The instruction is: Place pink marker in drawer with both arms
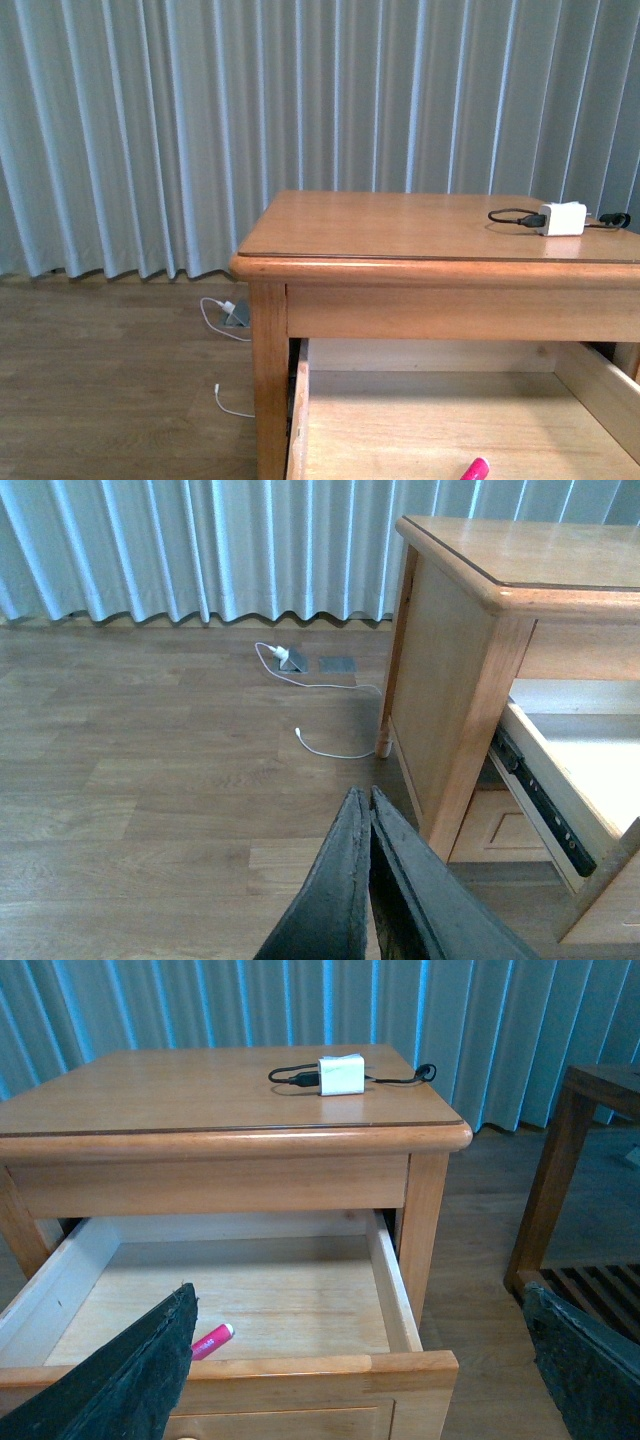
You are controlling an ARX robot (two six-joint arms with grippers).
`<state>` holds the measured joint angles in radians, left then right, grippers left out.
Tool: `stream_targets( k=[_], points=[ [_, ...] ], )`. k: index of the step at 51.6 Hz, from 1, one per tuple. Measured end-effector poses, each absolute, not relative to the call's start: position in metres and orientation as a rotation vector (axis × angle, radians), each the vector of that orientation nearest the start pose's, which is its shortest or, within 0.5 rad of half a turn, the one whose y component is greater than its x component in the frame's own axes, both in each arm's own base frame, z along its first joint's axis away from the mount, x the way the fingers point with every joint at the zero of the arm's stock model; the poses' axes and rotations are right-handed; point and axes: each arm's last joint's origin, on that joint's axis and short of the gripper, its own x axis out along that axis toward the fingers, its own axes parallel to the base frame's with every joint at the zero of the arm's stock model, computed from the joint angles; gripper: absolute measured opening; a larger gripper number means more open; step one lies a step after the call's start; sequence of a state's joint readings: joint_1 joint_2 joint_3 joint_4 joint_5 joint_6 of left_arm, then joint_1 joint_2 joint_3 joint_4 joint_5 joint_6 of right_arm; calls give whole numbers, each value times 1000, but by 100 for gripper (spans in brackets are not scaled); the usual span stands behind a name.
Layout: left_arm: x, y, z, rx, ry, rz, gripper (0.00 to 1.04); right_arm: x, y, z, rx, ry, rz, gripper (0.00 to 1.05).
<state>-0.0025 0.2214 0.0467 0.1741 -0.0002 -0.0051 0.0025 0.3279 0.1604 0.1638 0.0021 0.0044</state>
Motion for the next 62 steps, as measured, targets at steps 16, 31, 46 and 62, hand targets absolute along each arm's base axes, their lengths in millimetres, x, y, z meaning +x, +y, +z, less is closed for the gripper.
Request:
stream_targets(
  k=[16, 31, 46, 62],
  points=[
    [97, 0, 171, -4, -20, -3, 4, 118, 0, 206, 4, 4, 0, 96],
    [97, 0, 171, -5, -21, -3, 4, 118, 0, 206, 4, 4, 0, 96],
    [97, 0, 171, -5, -20, -3, 51, 121, 5, 197, 45, 249, 4, 96],
    [97, 0, 171, -4, -20, -3, 100, 150, 28, 170, 68, 695, 170, 96]
  ],
)
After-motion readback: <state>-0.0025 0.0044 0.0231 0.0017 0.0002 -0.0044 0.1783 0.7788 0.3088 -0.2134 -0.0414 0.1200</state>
